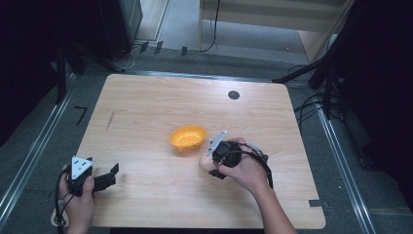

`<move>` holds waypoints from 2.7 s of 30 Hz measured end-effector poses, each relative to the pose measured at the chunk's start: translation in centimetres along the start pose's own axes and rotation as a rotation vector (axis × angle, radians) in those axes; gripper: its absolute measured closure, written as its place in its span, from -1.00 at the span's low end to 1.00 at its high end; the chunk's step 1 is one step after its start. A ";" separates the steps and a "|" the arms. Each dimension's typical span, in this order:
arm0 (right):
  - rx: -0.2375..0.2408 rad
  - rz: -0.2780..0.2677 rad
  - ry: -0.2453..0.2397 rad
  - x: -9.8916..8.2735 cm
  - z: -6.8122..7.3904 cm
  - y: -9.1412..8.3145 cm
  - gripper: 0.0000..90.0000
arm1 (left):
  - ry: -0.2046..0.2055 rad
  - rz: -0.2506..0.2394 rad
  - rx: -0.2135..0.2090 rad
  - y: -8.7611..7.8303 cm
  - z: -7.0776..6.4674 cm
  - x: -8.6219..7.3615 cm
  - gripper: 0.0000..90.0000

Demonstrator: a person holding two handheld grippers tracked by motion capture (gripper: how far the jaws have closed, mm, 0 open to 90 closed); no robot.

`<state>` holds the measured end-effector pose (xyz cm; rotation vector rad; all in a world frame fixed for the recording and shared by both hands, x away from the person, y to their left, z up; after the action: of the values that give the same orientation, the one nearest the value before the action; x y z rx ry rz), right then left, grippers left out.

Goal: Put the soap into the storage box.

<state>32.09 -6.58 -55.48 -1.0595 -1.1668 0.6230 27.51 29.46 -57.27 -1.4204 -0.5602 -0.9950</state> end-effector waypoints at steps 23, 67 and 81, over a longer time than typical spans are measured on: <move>0.085 0.000 -0.149 2.5 -0.8 -1.0 -0.28 | 0.000 -0.002 -0.003 0.0 0.0 0.0 -0.85; 0.177 -0.054 -0.277 9.6 -5.2 -0.6 -0.28 | -0.006 -0.007 -0.010 0.0 0.0 0.0 -0.85; 0.204 -0.034 -0.309 10.9 -5.8 0.4 -0.28 | -0.008 -0.008 -0.010 0.0 0.0 0.0 -0.85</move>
<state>40.99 0.85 -51.37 -0.7864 -1.3517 0.8814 27.53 29.49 -57.23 -1.4322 -0.5677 -1.0003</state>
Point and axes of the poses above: each handheld gripper's, and its own axes: y roughly forward along the jaws, x roughly out of its top, z roughly to its left, the point moved 9 cm from there along y, roughly forward along the jaws, and after that the axes turned 9 degrees about y, right-handed, at the moved point
